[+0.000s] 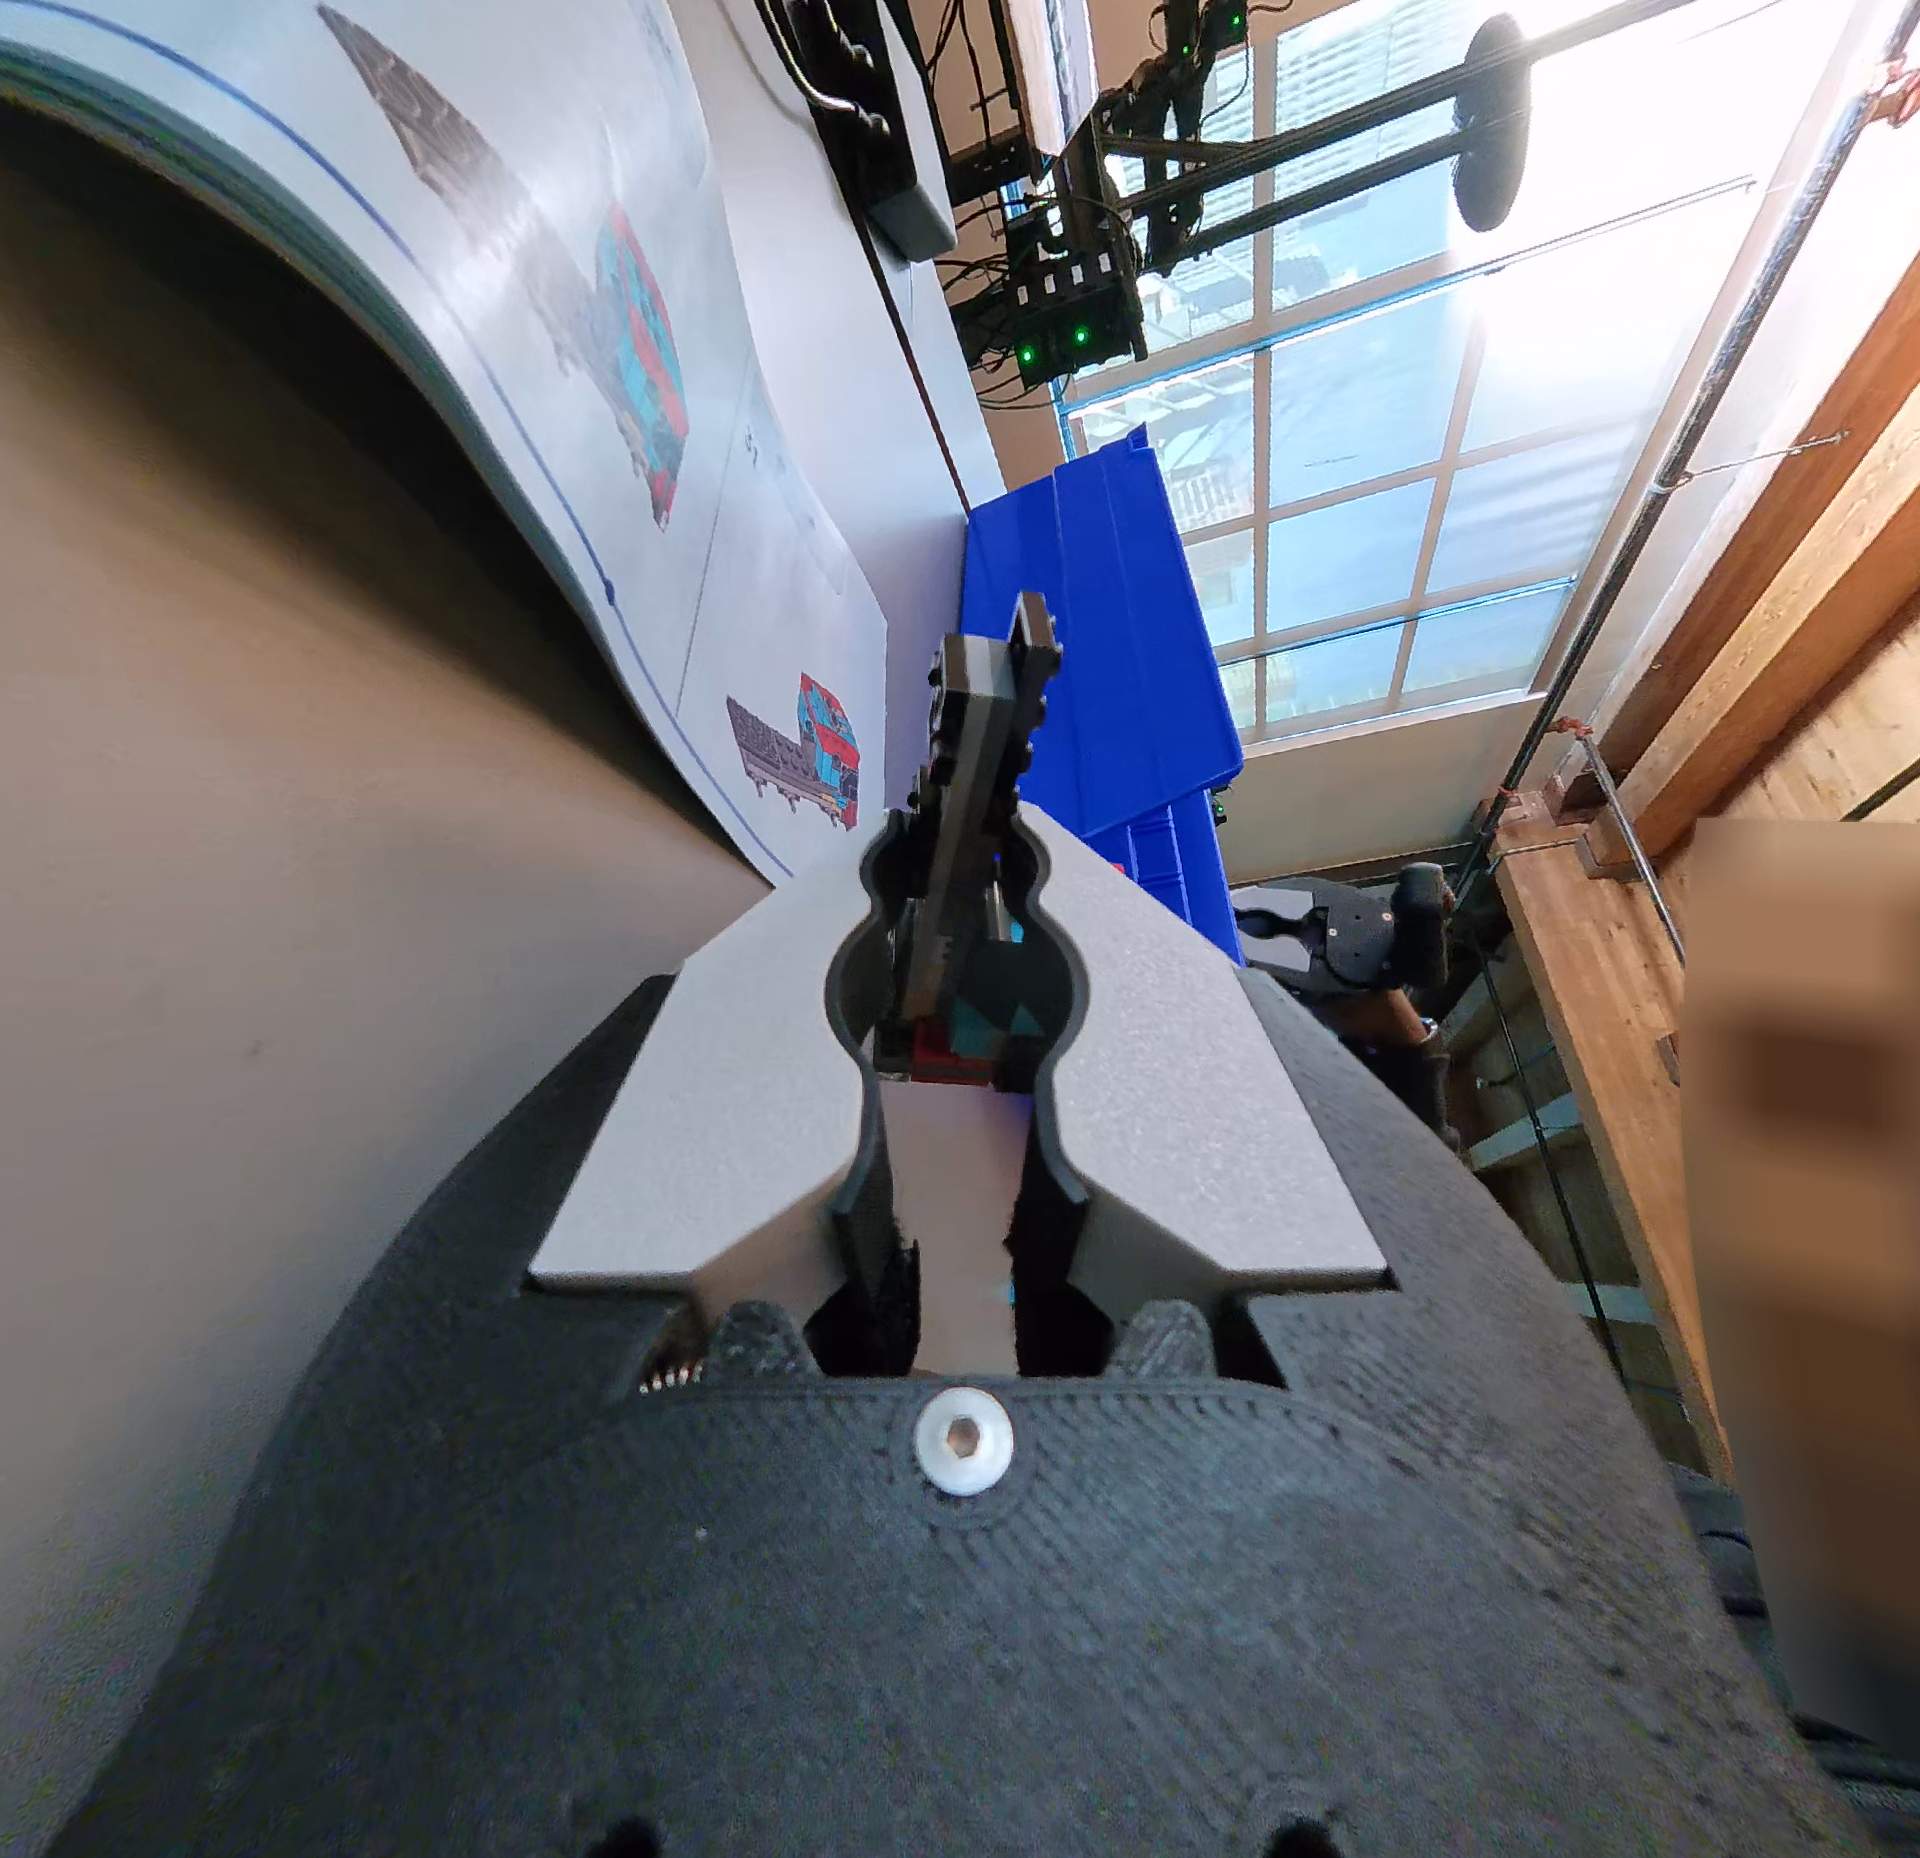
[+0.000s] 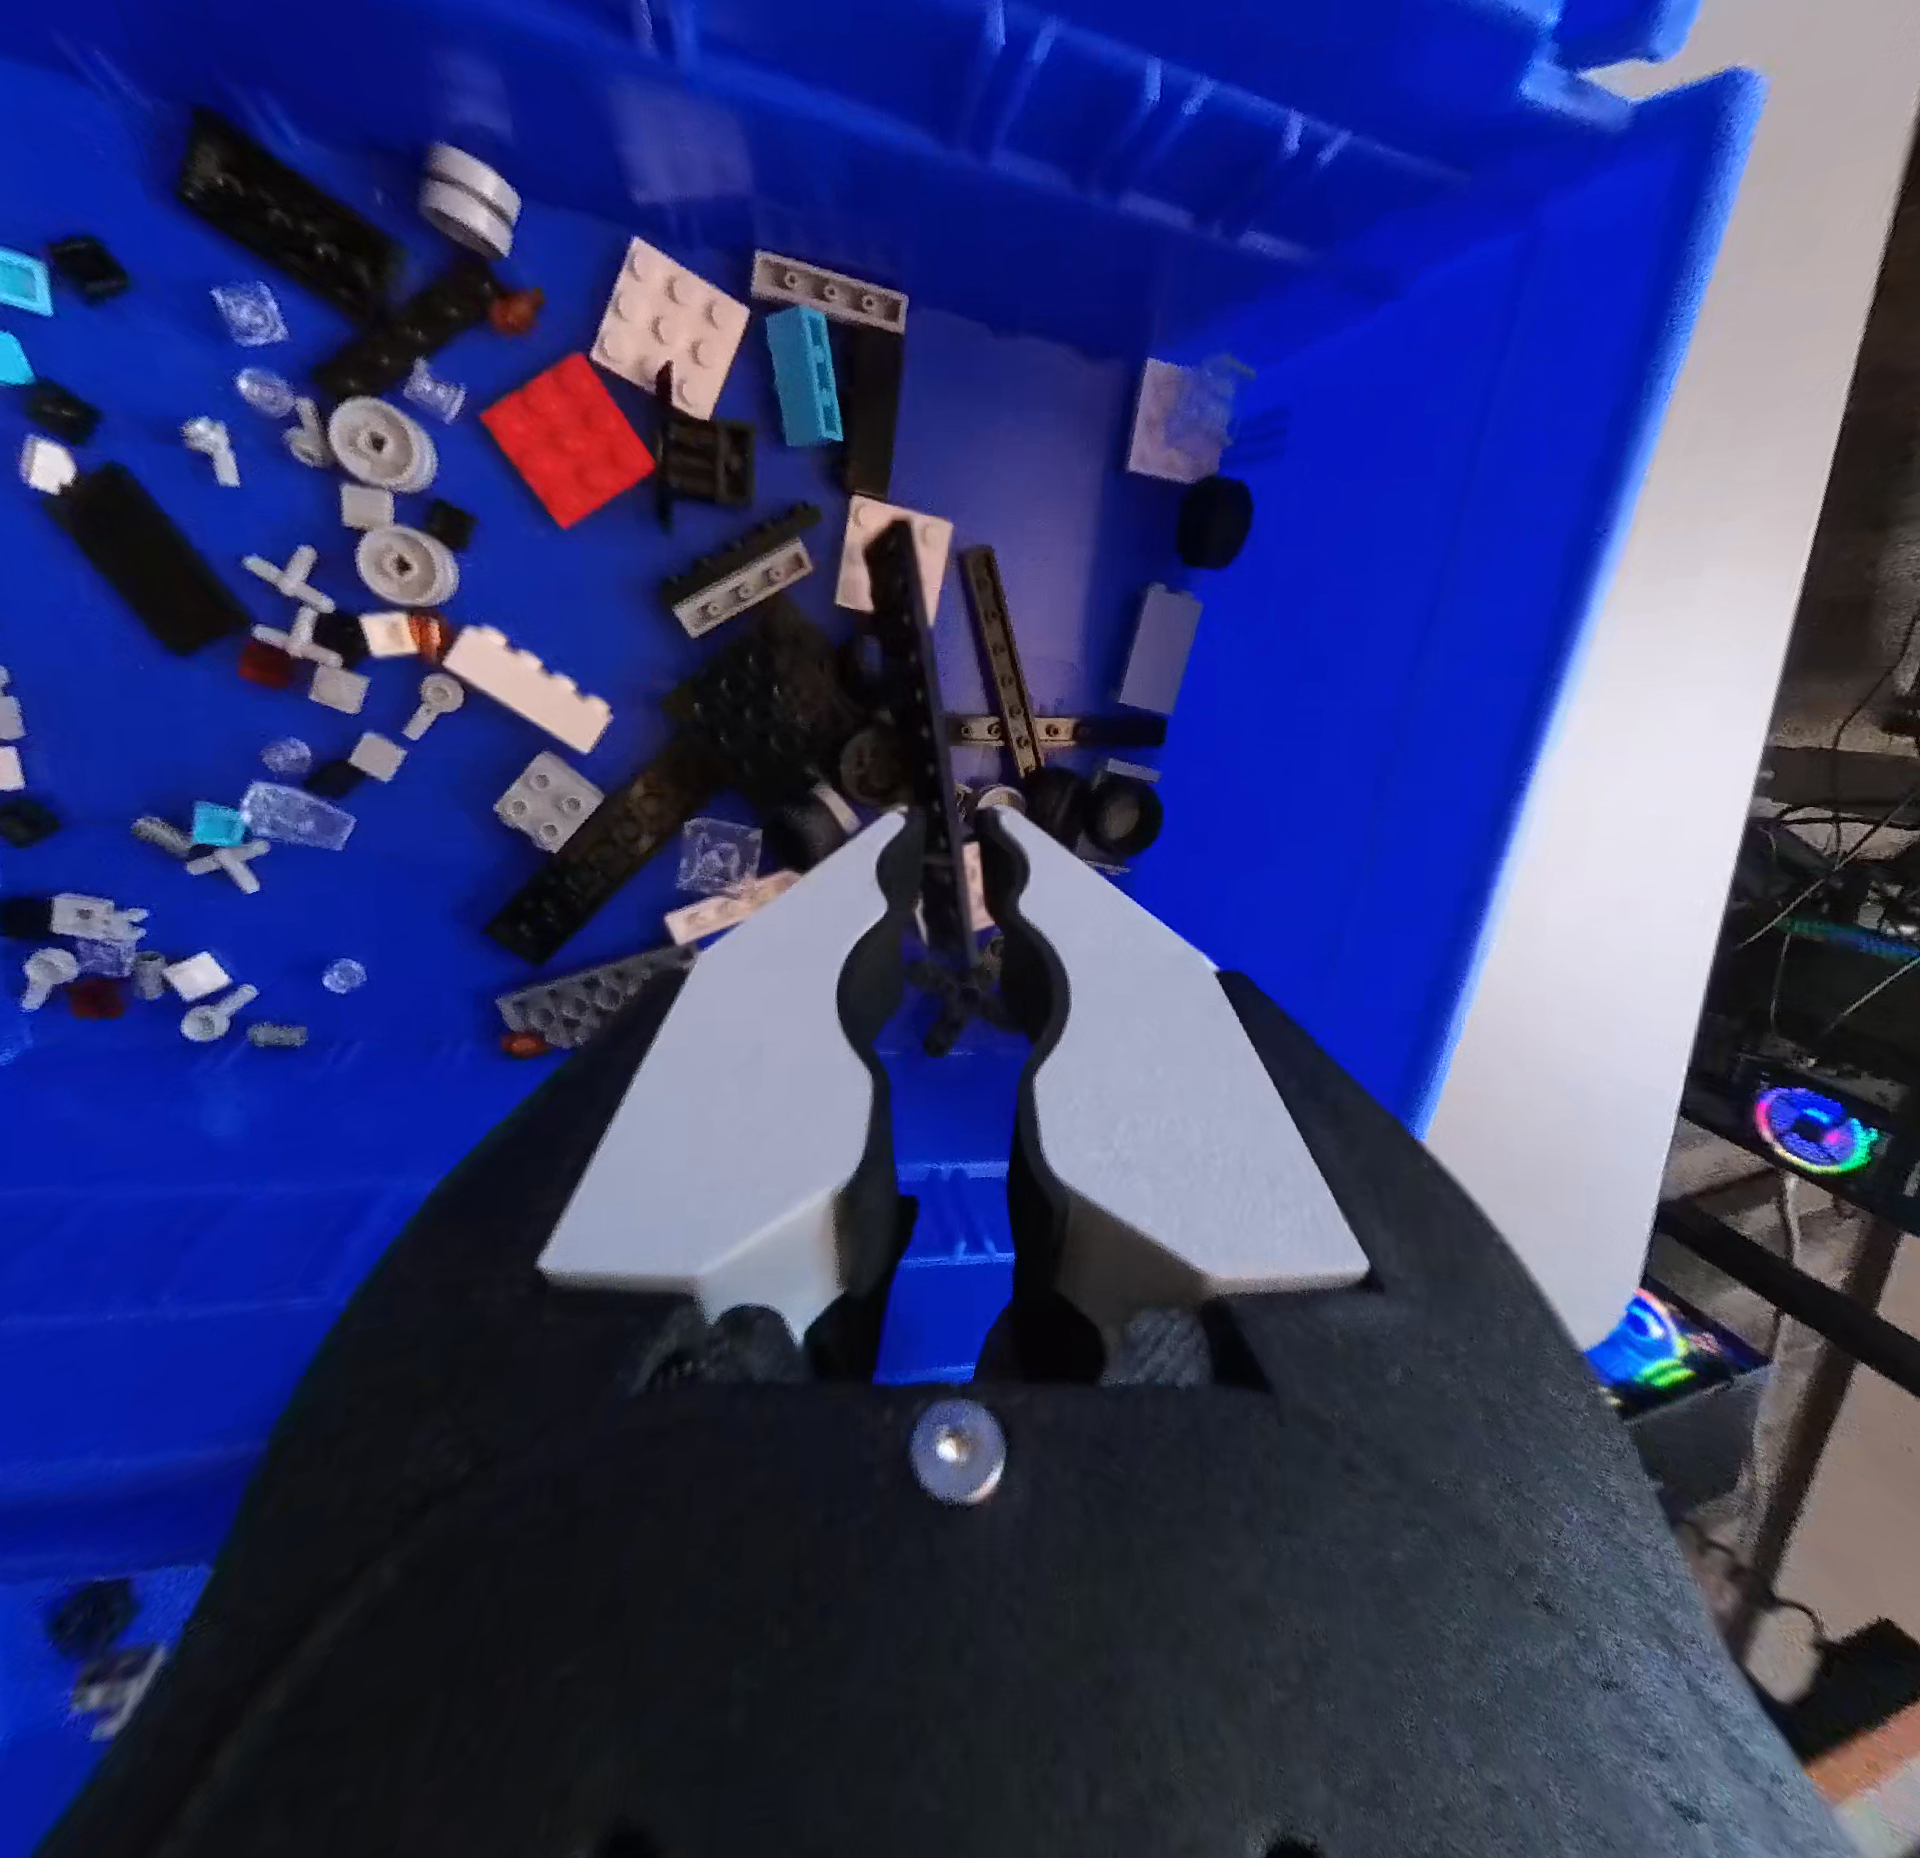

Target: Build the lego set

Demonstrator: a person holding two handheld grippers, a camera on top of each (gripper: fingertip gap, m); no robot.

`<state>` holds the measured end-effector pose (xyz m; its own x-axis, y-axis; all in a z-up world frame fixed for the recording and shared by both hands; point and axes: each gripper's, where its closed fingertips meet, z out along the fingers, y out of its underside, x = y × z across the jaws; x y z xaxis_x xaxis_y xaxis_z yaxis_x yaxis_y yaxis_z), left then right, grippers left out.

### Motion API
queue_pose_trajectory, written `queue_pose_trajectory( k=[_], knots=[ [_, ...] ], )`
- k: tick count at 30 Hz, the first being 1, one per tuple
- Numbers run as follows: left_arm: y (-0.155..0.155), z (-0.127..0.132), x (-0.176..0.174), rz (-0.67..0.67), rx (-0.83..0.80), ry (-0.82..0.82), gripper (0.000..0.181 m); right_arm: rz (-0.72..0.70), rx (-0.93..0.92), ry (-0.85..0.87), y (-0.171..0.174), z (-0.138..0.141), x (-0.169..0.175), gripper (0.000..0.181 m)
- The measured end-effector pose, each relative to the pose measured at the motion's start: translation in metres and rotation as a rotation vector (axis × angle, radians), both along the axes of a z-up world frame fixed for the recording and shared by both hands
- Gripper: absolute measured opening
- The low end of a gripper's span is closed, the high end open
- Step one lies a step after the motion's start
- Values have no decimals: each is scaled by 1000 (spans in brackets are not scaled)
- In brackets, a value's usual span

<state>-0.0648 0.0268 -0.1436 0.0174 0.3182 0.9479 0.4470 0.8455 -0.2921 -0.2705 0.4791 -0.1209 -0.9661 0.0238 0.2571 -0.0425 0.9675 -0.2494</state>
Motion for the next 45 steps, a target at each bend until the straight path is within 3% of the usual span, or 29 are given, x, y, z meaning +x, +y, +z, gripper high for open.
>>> queue_pose_trajectory(
  k=[9, 15, 26, 38, 42, 45],
  knots=[
    [-2, -3, -1, 16, -10, -17, 17, -264, -276, 33, 21, 33, -27, 23],
    [-2, -5, -2, 23, -19, -33, 17, -363, -316, -31, 30, 20, -37, 26],
    [-4, -6, -2, 39, -28, -39, 17, -284, -343, -45, 17, 11, -23, 28],
    [-4, -8, -3, 42, -33, -53, 17, -334, -379, -73, 8, 19, 1, 28],
    [-4, -9, -3, 35, -33, -61, 18, -246, -313, -109, 8, 13, 29, 29],
    [-4, -9, -3, 35, -32, -63, 18, -85, -260, -143, 5, 7, 58, 30]
  ],
)
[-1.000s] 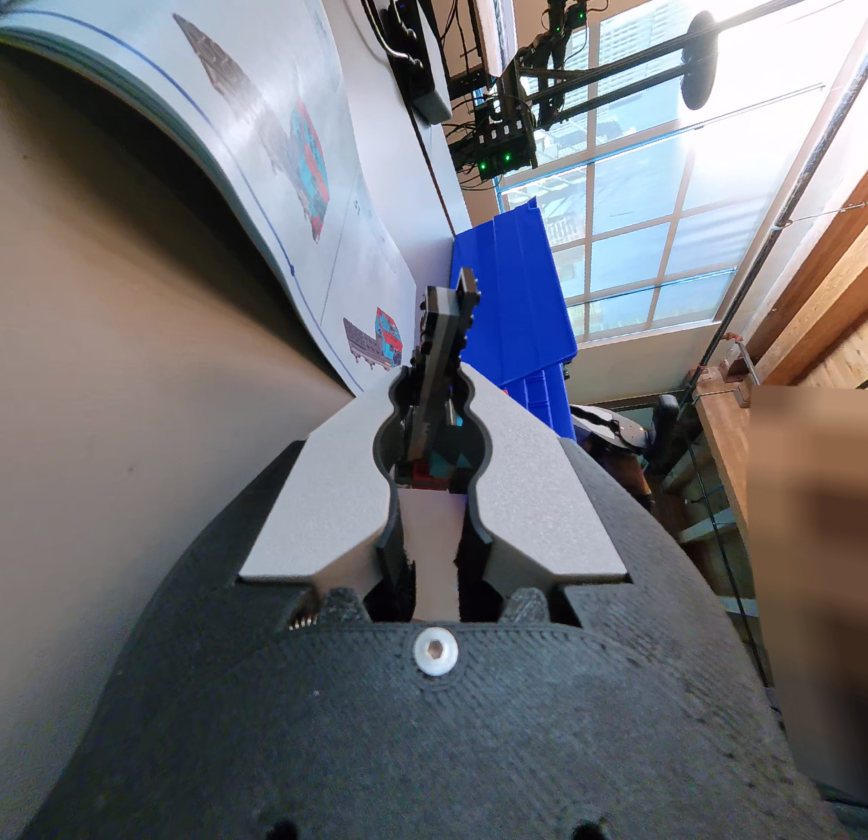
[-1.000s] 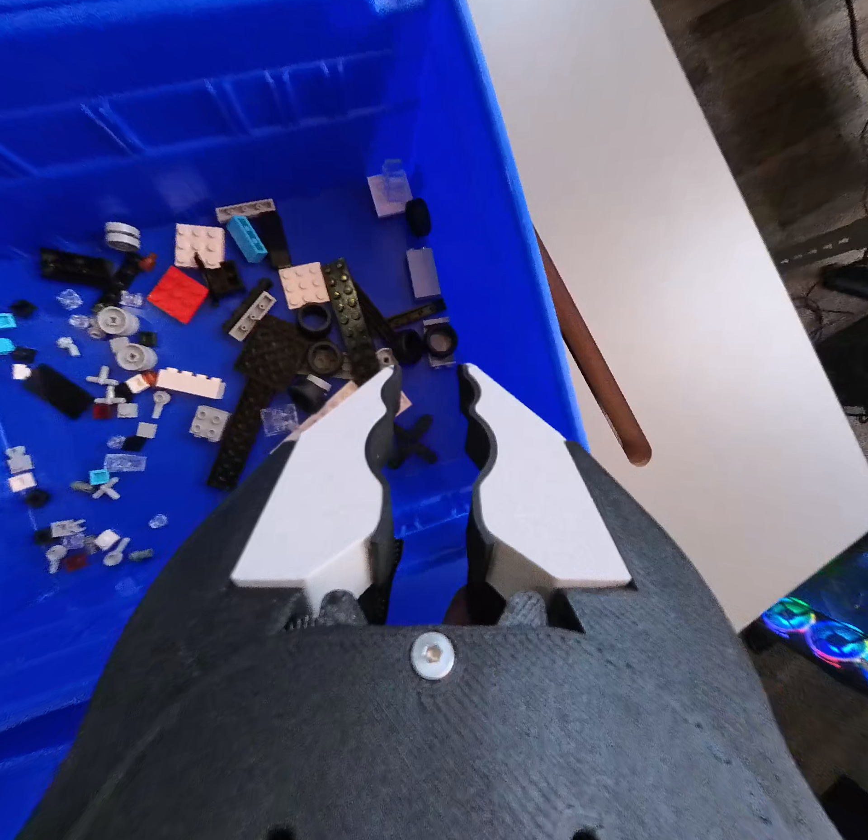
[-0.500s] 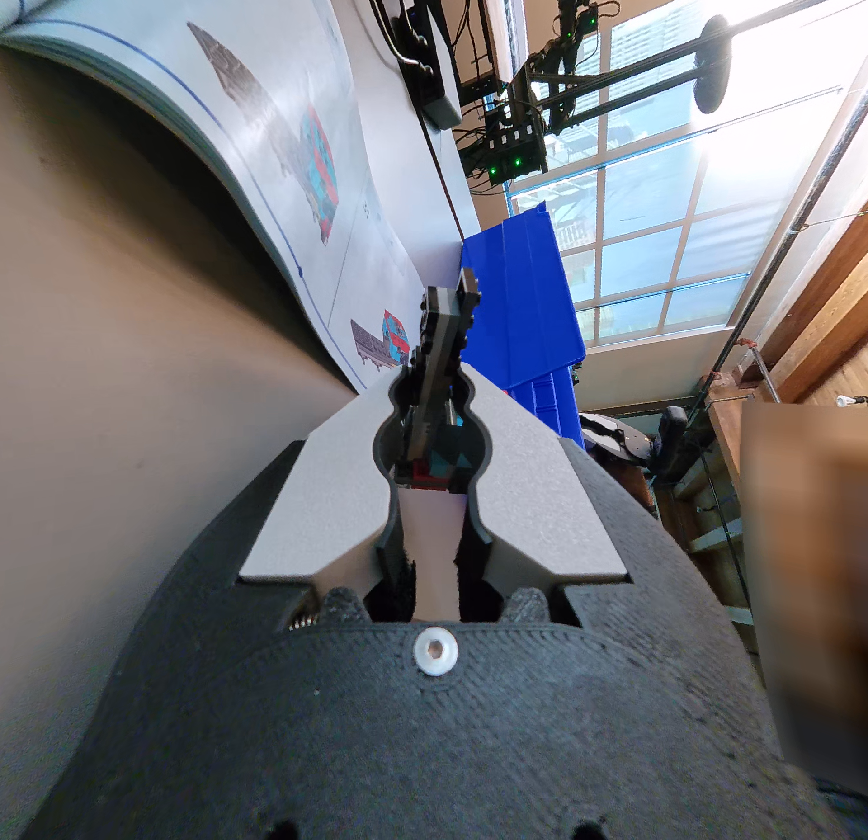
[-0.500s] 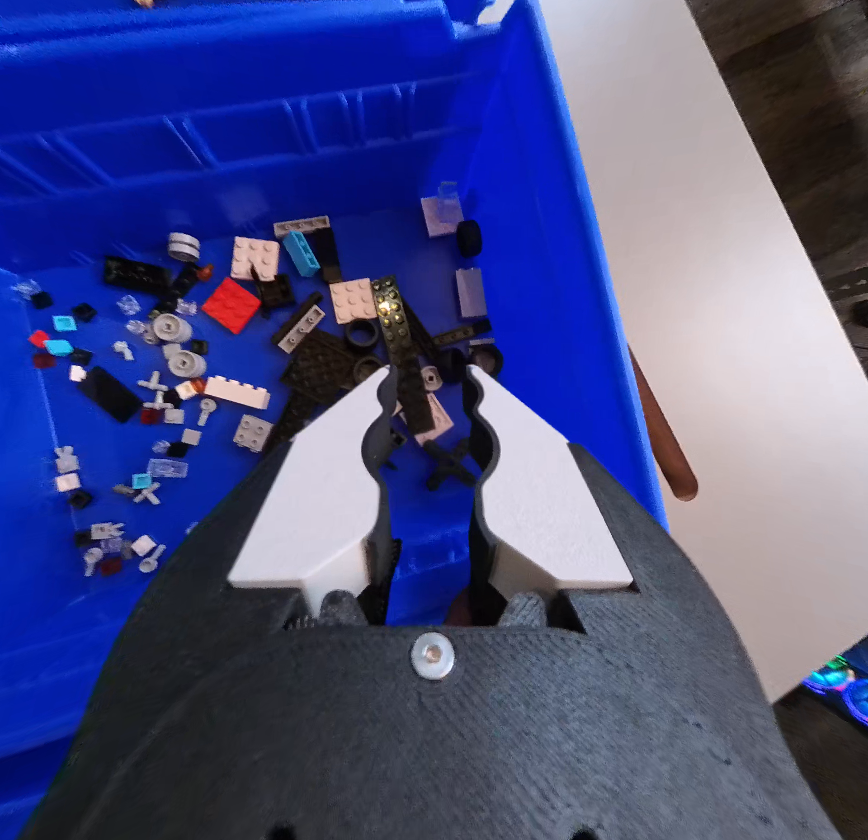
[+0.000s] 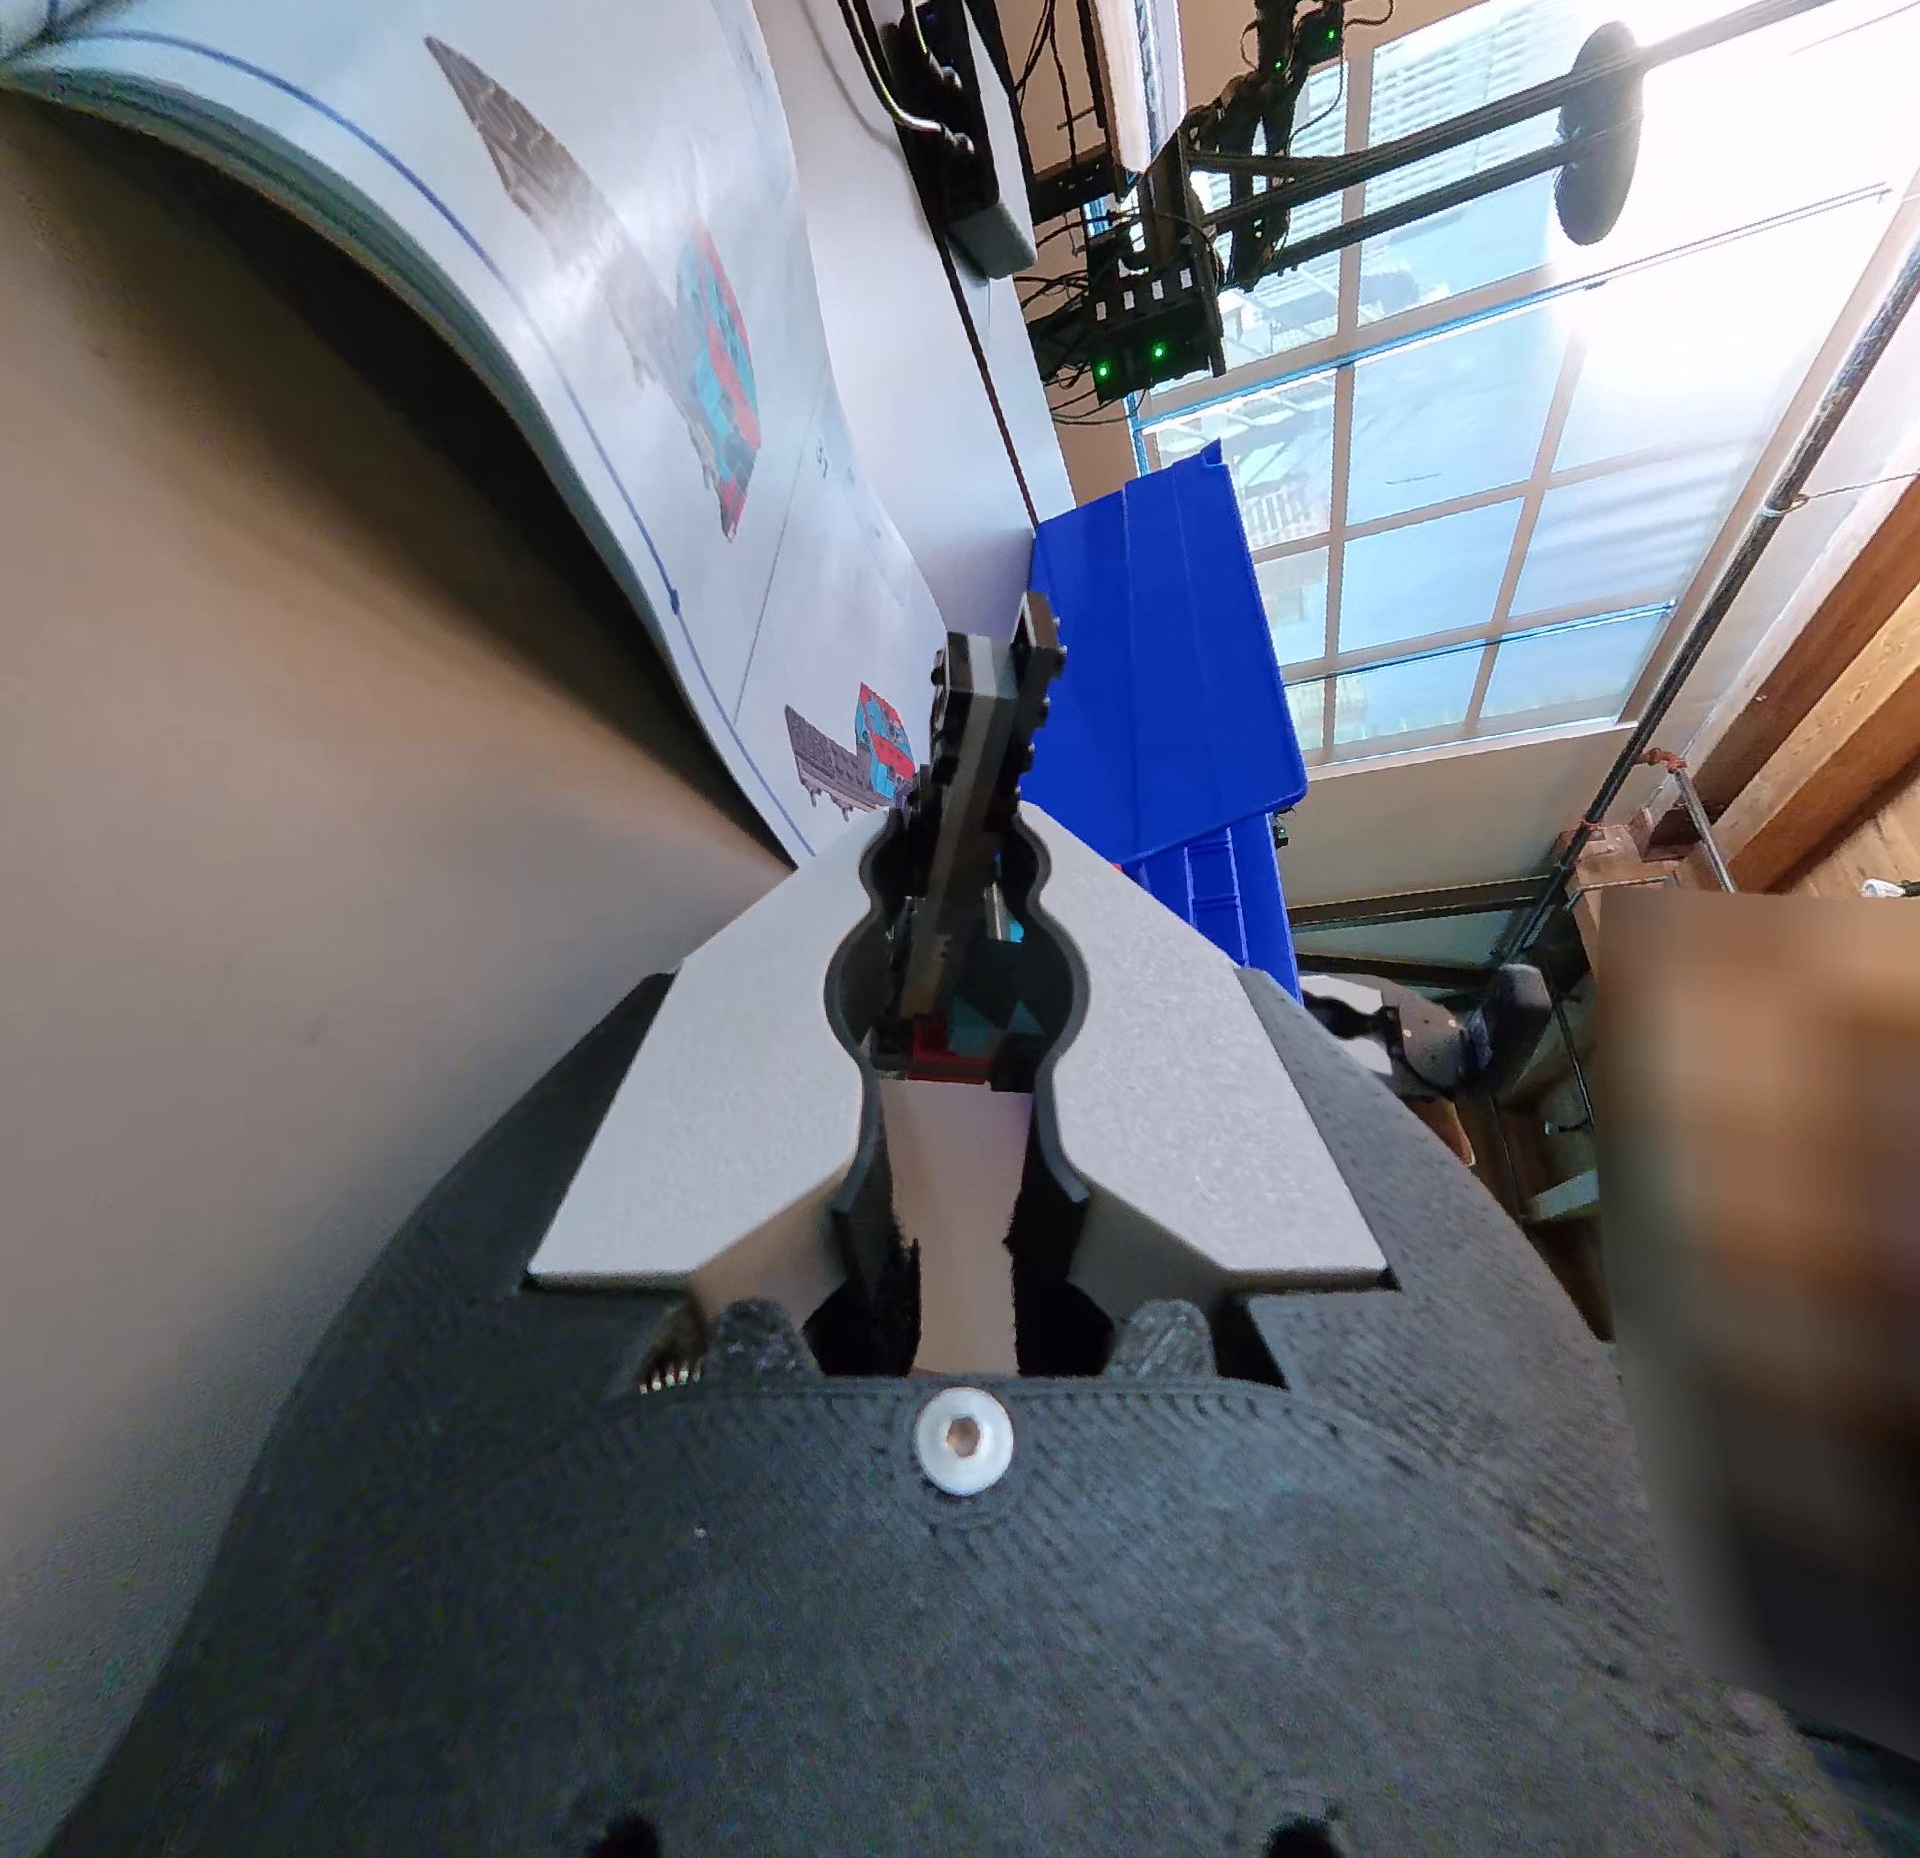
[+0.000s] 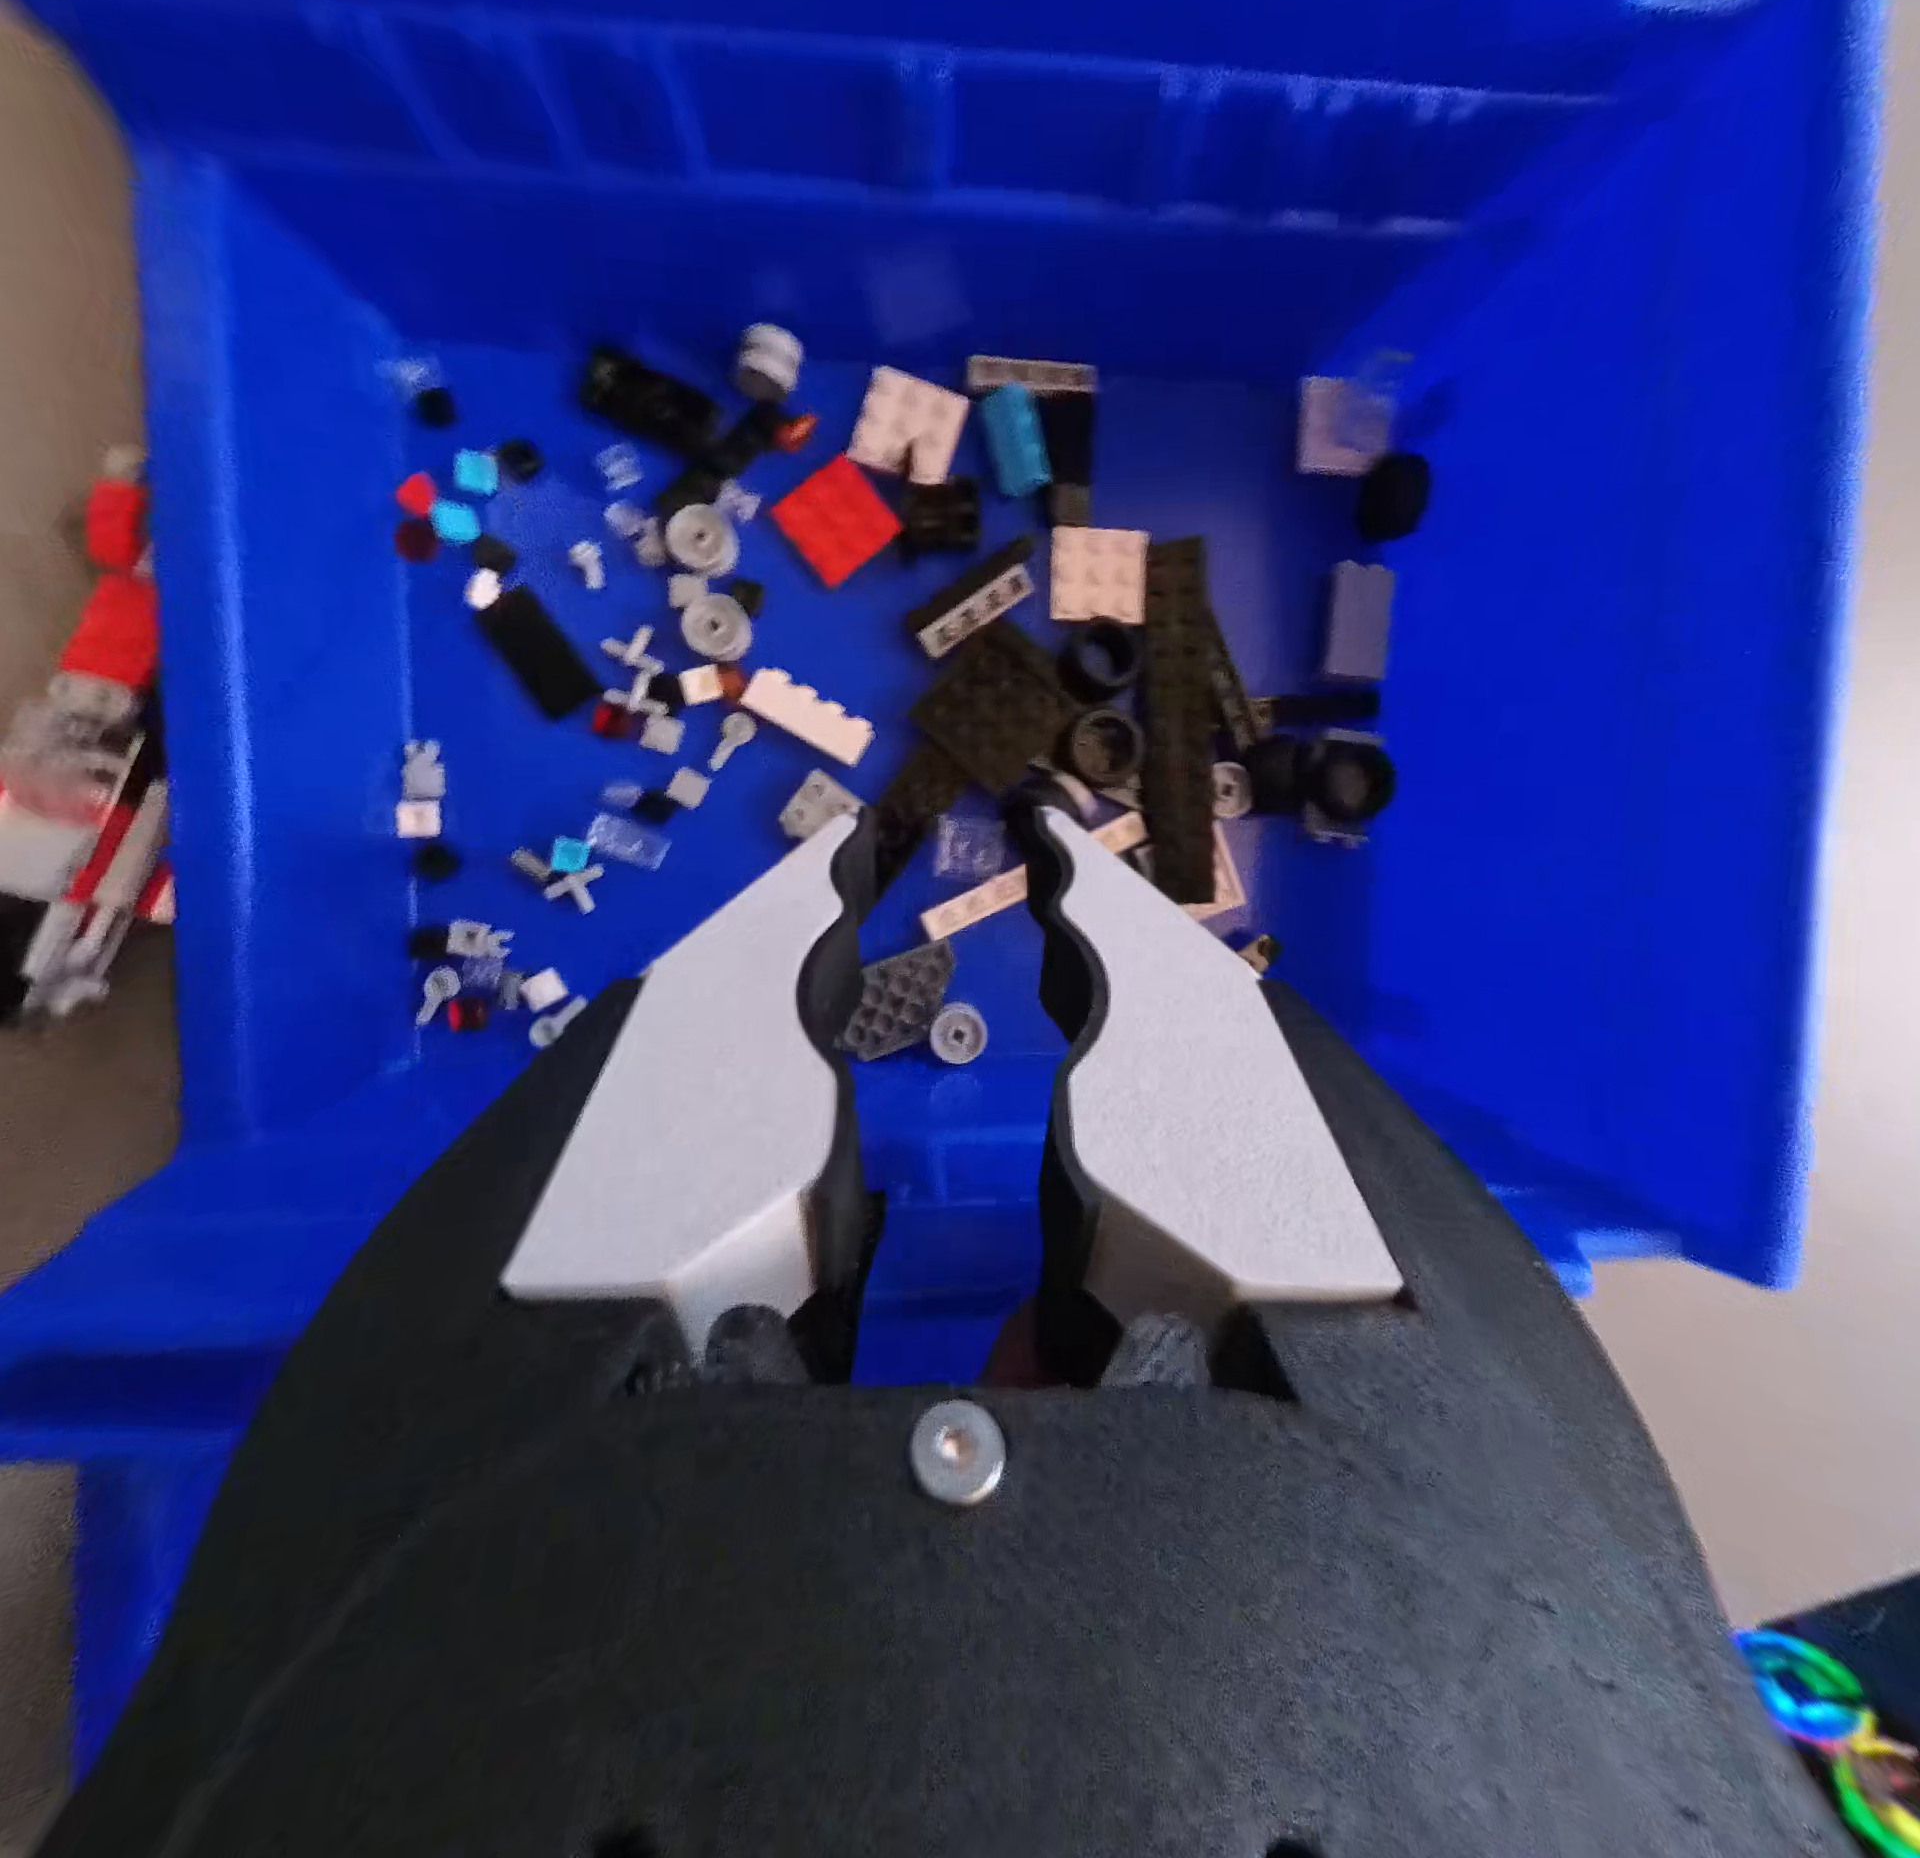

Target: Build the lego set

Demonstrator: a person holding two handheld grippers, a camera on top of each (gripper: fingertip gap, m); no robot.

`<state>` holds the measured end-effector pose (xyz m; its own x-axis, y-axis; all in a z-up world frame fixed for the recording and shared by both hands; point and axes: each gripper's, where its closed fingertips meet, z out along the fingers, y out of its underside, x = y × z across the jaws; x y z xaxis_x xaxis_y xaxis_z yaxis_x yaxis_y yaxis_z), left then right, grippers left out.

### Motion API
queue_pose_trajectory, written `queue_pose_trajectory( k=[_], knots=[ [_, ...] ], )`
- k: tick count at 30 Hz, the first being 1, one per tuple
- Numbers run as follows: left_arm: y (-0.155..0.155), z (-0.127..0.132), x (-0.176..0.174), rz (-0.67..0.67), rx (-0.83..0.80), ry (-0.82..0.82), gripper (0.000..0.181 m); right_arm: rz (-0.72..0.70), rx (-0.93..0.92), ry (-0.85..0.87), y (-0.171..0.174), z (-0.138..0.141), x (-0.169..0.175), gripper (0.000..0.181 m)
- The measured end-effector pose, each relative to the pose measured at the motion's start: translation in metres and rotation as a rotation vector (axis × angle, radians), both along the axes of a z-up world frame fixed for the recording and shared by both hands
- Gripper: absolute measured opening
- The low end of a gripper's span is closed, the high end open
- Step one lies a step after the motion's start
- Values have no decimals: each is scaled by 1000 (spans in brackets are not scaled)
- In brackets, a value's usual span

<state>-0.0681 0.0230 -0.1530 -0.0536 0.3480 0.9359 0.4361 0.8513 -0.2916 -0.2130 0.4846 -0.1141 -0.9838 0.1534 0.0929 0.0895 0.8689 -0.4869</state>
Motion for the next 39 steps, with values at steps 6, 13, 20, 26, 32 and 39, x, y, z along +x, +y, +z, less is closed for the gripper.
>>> queue_pose_trajectory(
  k=[6, 13, 20, 26, 32, 39],
  knots=[
    [-1, 0, 0, 3, 1, 0, 18, 131, 44, -11, -10, -2, 26, 29],
    [0, 1, 0, -1, 7, 8, 18, 428, 289, -92, -10, -16, 85, 21],
    [0, 11, 3, -4, 20, 74, 18, 591, 827, -87, 22, -47, 95, 28],
    [-1, 25, 8, -8, 50, 166, 18, 518, 890, -95, 28, -58, 89, 37],
    [2, 33, 11, -34, 73, 217, 18, 429, 945, 10, 39, -61, 72, 38],
    [3, 38, 14, -48, 87, 251, 18, 408, 1028, -7, 46, -64, 73, 51]
  ],
)
